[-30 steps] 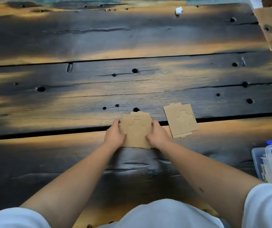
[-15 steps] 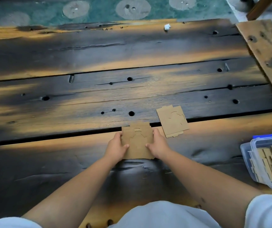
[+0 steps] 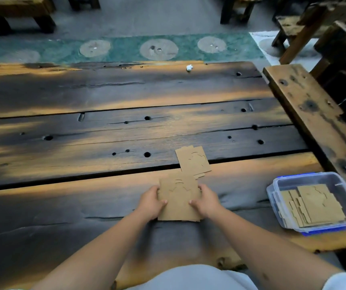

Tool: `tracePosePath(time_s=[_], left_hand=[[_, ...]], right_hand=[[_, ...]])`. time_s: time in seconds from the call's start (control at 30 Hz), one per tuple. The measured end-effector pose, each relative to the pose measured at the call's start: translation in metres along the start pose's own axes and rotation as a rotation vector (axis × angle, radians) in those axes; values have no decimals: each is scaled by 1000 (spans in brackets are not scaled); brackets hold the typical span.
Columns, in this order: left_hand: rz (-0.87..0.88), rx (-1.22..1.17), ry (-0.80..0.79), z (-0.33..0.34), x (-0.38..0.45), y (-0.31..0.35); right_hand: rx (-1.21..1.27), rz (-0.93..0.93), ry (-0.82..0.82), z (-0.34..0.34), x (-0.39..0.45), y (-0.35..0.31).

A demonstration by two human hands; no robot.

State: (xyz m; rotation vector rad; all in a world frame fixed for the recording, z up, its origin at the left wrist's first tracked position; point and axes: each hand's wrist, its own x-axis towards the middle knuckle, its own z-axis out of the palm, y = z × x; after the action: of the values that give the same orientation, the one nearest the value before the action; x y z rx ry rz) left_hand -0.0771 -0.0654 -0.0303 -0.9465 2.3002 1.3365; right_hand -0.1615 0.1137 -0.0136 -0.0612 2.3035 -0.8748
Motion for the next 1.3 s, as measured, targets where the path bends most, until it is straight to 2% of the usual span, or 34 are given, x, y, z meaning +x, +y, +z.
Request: tracePosePath(time_s=[0.2, 0.53, 0.97, 1.3], left_hand=[[-6, -133, -11, 35, 5, 23], [-79, -157, 42, 53, 33, 62], [-127, 29, 89, 50, 100, 89], [-210, -1, 29, 49, 139, 91]], right_hand=[[-14, -3, 3, -39, 5, 16], [8, -57, -20, -75, 47, 18], [-102, -25, -44, -86, 125, 2], [-36, 66, -95, -80, 167, -5]])
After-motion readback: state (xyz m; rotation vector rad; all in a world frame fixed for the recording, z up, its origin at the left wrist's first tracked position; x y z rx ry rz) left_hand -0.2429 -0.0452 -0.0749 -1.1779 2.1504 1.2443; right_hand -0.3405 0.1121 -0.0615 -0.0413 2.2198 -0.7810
